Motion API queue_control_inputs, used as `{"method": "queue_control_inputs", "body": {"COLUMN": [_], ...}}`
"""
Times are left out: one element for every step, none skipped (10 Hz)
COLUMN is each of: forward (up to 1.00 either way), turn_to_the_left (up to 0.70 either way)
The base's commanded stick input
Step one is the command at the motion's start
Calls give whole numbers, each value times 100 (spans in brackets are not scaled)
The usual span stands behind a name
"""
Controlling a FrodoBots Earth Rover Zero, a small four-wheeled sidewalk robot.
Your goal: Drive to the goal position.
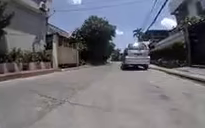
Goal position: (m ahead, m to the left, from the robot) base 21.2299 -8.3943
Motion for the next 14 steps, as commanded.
{"method": "queue_control_inputs", "body": {"forward": [100,100,100,100,100,100,100,100,100,100,100,100,100,100], "turn_to_the_left": [-1,5,5,5,5,5,-1,-22,-35,-35,-2,5,5,5]}}
